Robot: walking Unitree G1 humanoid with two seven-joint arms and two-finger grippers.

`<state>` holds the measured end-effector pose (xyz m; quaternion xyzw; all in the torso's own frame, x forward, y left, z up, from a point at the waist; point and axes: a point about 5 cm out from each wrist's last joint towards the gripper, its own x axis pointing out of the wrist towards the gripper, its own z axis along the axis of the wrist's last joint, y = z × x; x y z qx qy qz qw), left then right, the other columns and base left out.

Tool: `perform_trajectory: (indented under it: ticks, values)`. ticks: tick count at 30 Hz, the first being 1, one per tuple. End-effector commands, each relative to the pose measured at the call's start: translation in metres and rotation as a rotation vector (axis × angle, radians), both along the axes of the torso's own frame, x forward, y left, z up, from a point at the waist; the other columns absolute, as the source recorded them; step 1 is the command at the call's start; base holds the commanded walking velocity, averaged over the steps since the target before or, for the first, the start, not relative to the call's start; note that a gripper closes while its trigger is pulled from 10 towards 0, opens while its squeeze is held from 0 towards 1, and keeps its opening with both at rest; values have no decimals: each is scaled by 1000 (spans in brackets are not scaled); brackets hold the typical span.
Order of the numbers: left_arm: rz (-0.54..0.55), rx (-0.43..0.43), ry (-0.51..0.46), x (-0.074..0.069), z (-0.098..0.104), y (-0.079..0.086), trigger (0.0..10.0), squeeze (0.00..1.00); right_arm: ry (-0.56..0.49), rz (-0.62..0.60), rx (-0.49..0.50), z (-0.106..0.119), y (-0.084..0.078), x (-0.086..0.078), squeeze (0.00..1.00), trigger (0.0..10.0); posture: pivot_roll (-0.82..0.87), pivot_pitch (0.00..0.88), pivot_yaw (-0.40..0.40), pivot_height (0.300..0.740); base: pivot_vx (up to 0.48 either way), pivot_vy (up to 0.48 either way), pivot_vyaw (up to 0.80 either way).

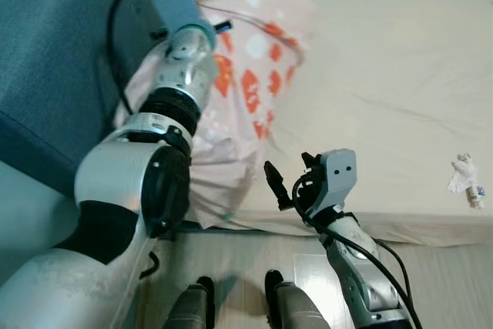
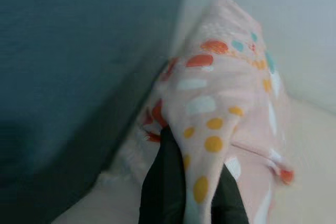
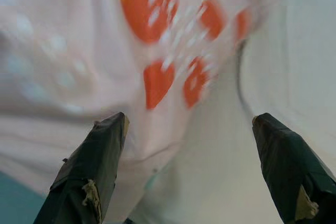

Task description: Clean up the room

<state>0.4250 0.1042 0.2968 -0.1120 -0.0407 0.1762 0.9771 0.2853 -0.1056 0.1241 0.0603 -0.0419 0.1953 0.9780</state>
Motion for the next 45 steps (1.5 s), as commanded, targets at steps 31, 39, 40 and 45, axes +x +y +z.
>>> perform_trajectory:
  ticks: [31,39,40,45]
  values:
    - [32,584,-107,-6,-26,-2,10000,0,21,-4,-6,-6,-1,-2,0,10000,-18,236,103,740,0,0,0]
    - [-169,463,-196,-5,-9,-3,10000,0,15,2,-2,-5,1,-2,0,10000,-5,226,106,740,0,0,0]
    - [-272,413,-204,-6,-14,-11,10000,0,8,5,1,-5,2,-3,0,10000,-5,223,109,740,0,0,0]
    - [-575,326,-270,-35,-39,-30,10000,0,-76,-3,9,8,3,-7,0,10000,-6,214,115,740,0,0,0]
